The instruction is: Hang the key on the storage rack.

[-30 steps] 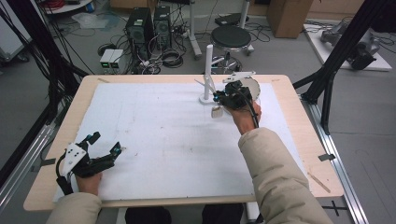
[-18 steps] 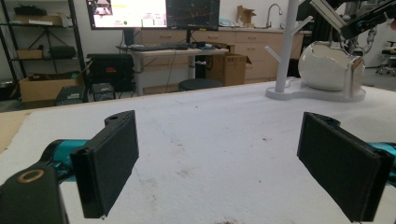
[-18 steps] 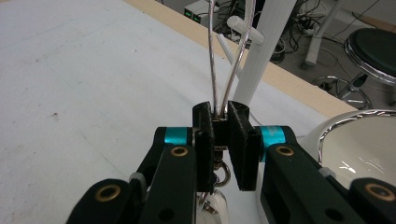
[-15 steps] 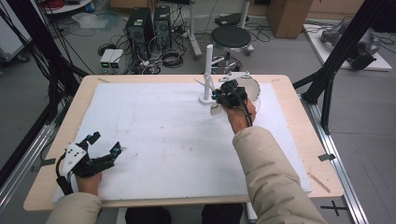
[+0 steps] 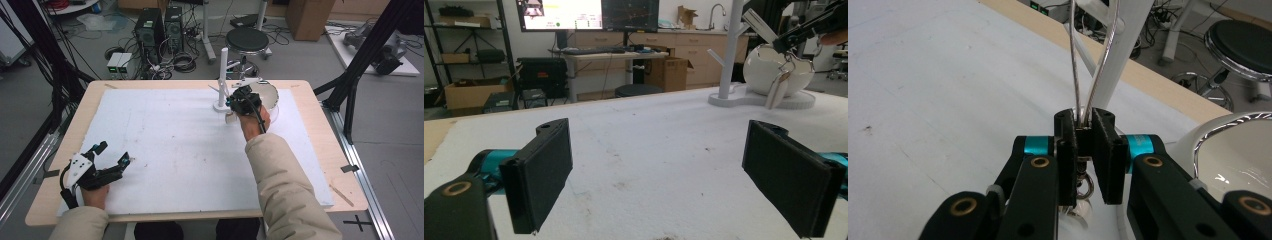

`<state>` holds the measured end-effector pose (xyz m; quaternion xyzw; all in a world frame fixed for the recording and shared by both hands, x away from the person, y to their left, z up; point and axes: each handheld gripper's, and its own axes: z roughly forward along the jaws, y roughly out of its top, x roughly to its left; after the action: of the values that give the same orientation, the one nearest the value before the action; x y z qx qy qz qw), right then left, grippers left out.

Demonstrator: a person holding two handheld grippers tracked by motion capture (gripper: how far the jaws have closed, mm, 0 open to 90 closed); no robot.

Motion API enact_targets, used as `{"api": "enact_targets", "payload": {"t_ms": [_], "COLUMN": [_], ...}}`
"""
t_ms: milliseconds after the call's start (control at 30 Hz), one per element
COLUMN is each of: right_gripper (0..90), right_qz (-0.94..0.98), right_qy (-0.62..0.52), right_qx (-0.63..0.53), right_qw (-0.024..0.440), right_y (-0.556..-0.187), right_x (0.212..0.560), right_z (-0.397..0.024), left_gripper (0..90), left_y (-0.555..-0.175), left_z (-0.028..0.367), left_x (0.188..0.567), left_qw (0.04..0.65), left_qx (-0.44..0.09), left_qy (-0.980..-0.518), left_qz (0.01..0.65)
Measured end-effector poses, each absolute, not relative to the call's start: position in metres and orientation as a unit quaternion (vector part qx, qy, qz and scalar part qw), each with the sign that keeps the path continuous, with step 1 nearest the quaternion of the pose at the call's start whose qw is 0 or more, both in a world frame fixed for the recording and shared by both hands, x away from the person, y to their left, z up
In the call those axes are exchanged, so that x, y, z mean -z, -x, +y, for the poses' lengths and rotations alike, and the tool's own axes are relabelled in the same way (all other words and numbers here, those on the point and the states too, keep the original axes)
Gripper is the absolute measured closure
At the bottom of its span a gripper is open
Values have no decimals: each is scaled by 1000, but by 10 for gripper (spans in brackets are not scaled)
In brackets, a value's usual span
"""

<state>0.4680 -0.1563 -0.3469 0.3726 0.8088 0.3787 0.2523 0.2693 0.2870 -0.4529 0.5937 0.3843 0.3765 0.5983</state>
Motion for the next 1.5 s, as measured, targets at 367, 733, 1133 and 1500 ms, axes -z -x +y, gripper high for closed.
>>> {"api": "enact_targets", "payload": {"t_ms": [367, 733, 1133, 1500], "right_gripper": [811, 811, 728, 239], "right_qz": [804, 792, 783, 777], "right_qy": [-385, -400, -411, -368], "right_qx": [-384, -391, -404, -477], "right_qw": [242, 243, 233, 180], "right_y": [-478, -485, -491, -483], "right_x": [358, 366, 374, 358], "right_z": [-154, -153, -155, -168], "left_gripper": [130, 131, 131, 131], "left_y": [-269, -269, -270, -270], "left_z": [287, 287, 287, 287], "left_x": [453, 453, 453, 453], "left_qw": [598, 598, 598, 598], "left_qx": [-375, -375, -374, -374], "left_qy": [-594, -594, -594, -594], "left_qz": [384, 385, 387, 386]}}
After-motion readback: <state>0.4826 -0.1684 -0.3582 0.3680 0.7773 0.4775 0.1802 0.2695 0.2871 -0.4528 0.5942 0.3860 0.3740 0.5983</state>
